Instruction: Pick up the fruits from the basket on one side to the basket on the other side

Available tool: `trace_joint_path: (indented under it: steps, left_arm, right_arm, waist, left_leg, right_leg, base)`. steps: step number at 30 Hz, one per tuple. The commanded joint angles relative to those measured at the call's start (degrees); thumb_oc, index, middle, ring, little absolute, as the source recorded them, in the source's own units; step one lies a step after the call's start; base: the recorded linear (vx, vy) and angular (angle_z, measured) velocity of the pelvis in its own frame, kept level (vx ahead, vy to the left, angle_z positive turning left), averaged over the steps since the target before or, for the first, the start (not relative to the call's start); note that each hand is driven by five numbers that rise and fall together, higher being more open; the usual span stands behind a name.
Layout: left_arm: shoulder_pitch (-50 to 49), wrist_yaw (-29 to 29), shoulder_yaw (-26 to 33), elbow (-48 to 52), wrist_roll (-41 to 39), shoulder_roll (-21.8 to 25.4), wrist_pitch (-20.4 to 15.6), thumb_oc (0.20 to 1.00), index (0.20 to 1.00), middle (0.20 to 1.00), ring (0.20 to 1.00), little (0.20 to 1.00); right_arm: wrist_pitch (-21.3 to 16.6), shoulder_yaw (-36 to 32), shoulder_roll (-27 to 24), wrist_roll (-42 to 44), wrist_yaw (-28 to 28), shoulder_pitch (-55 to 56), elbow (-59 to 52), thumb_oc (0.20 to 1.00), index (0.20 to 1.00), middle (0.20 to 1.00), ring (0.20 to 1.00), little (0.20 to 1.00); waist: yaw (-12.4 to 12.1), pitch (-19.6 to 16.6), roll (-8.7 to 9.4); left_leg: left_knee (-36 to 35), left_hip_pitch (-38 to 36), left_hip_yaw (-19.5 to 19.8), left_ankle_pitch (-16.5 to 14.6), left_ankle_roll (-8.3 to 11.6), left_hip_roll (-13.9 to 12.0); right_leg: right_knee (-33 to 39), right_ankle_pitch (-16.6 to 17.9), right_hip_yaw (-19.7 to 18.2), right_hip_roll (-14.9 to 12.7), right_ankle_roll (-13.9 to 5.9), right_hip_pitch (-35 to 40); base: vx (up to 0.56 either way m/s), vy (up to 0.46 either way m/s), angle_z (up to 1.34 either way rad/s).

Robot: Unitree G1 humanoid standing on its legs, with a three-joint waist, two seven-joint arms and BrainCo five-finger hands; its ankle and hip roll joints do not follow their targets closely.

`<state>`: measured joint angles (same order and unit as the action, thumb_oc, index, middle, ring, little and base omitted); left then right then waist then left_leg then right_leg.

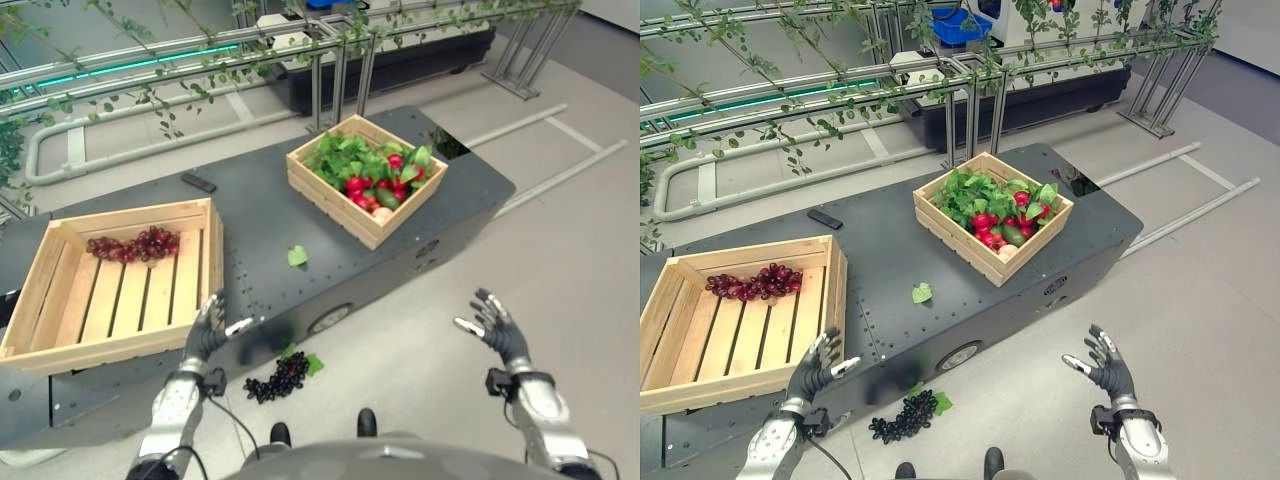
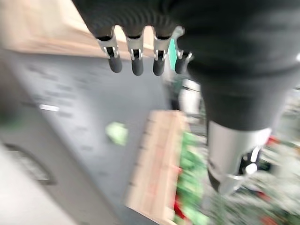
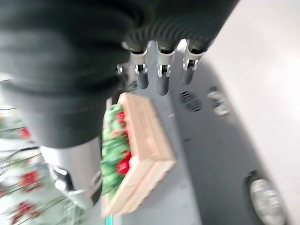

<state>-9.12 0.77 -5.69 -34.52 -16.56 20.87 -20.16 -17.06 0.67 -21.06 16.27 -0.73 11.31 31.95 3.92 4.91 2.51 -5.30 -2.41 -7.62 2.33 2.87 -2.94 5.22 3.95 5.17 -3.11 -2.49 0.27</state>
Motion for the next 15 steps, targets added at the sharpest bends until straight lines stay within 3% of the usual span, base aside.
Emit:
trace_joint_path:
  steps: [1, 15]
  left_arm:
    - [4.1, 1.6, 1.2, -1.1, 2.6, 0.9, -1.7, 1.0, 1.0, 1.0, 1.0, 1.0]
    - [6.2, 2.5, 1.1, -14.3, 1.5, -2.8, 1.8, 1.0, 1.0, 1.0, 1.0, 1.0]
  right_arm:
    - [-1.9, -0.7, -0.2, -1.5, -2.3, -4.8, -1.4, 1.0, 1.0, 1.0, 1.0, 1.0]
    - [-0.1, 1.7, 1.6, -2.2, -3.4, -5.8, 8.3, 1.0, 1.0, 1.0, 1.0, 1.0]
  waist:
    - [0.9, 1.6, 0.89]
    - [1.5, 1.5, 0.29]
  left_leg:
    - [1.6, -2.2, 0.3, -3.4, -0.13, -0.2]
    - [1.4, -2.7, 0.0, -3.1, -0.04, -0.3]
  right_leg:
    - [-7.4, -6.3, -0.9, -3.1, -5.87, 1.9]
    - [-6.8, -6.0, -1.2, -2.9, -5.54, 2.1]
  base:
    - [0.0, 0.0, 0.0]
    - [0.0, 0.0, 0.0]
